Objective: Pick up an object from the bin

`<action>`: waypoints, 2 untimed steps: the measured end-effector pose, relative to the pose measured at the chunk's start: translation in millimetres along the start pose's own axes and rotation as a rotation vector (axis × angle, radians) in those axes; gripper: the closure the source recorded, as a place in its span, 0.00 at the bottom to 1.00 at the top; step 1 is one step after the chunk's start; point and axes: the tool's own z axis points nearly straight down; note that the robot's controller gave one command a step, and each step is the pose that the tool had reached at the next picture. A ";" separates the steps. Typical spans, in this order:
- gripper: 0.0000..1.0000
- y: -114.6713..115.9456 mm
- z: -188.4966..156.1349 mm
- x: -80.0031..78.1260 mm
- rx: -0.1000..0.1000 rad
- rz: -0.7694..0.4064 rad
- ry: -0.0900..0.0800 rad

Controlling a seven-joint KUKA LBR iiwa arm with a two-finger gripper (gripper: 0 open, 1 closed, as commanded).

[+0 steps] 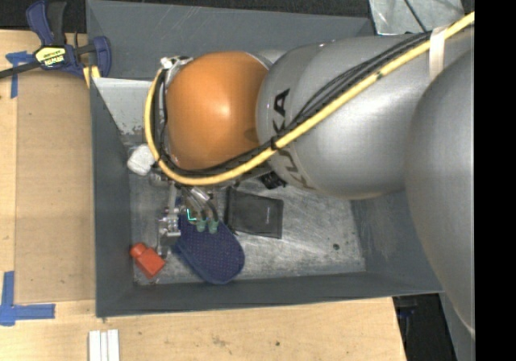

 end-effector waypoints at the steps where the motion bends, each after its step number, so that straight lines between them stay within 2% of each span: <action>1: 0.00 -102.2 115.9 -20.5 -0.004 -0.055 -0.008; 2: 1.00 -99.4 112.0 -21.2 -0.005 -0.061 -0.012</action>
Offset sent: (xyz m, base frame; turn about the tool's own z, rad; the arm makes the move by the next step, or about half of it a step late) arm 0.0186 -0.1008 -0.1155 -0.0616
